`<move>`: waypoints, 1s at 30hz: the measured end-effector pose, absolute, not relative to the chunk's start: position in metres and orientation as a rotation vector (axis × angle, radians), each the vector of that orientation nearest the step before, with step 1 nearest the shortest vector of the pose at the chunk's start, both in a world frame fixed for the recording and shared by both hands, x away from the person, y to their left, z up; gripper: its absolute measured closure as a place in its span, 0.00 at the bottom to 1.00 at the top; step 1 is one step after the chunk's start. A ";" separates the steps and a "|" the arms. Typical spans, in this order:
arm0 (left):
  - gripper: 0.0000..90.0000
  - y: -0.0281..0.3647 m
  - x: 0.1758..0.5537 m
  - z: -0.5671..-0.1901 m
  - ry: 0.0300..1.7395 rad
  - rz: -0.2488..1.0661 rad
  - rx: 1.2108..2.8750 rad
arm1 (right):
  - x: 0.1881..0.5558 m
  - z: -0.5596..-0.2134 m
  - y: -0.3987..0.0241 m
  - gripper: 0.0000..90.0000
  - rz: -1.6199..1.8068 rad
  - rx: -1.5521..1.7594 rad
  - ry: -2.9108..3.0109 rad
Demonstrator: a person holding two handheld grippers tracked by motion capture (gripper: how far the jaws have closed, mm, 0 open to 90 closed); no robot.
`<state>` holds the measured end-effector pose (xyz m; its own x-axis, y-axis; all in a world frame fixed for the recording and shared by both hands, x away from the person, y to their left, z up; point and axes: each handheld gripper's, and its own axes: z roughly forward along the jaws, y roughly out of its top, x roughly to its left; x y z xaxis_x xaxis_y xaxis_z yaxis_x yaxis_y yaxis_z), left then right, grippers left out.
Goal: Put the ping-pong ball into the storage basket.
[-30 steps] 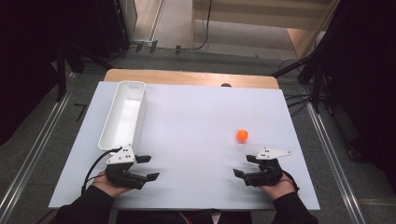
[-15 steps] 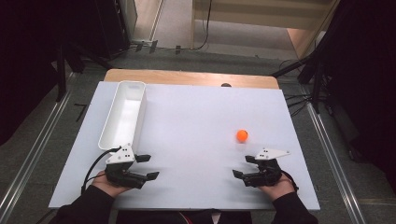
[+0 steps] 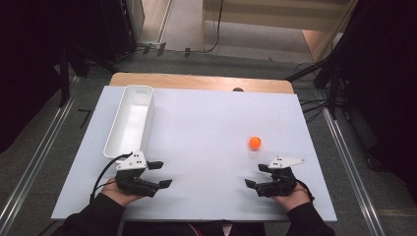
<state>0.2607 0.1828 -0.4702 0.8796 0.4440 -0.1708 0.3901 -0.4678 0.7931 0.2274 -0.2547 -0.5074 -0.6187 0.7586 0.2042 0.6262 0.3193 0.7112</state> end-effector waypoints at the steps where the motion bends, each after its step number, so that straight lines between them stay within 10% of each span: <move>1: 0.32 0.182 0.261 -0.469 0.597 0.079 2.114 | 0.227 -0.507 -0.255 0.20 1.180 1.279 2.412; 30: 0.32 0.155 0.277 -0.454 0.675 0.014 2.054 | 0.227 -0.507 -0.255 0.20 1.171 1.288 2.414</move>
